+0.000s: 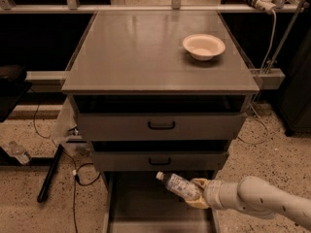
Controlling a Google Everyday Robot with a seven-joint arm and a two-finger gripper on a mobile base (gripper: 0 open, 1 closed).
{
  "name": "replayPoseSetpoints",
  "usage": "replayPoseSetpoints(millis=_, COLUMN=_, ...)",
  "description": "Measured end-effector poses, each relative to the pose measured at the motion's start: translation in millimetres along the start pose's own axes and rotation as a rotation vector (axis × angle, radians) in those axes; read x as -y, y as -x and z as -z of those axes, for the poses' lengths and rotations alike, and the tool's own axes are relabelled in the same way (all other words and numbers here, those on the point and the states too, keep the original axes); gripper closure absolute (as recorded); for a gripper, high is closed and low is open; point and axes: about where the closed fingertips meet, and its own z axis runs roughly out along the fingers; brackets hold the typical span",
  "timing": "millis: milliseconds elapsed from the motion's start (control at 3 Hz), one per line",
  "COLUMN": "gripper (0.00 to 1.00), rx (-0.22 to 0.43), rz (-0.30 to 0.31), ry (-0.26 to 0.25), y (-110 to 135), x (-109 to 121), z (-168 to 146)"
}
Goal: Place blue plastic bottle into bottom drawer
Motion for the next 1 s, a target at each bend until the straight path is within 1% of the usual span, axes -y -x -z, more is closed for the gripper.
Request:
replayPoseSetpoints(millis=333, gripper=1.0, rx=0.0, rz=-0.002, ry=0.003, y=-0.1, x=-0.5, z=-1.7)
replayPoseSetpoints(millis=667, gripper=1.0, rx=-0.003, rz=-0.019, ry=0.057, y=-18.9, x=0.1, z=-36.3)
replayPoseSetpoints(millis=1000, gripper=1.0, rx=-0.005, rz=-0.017, ry=0.129, y=-61.2, x=6.9, z=-95.2)
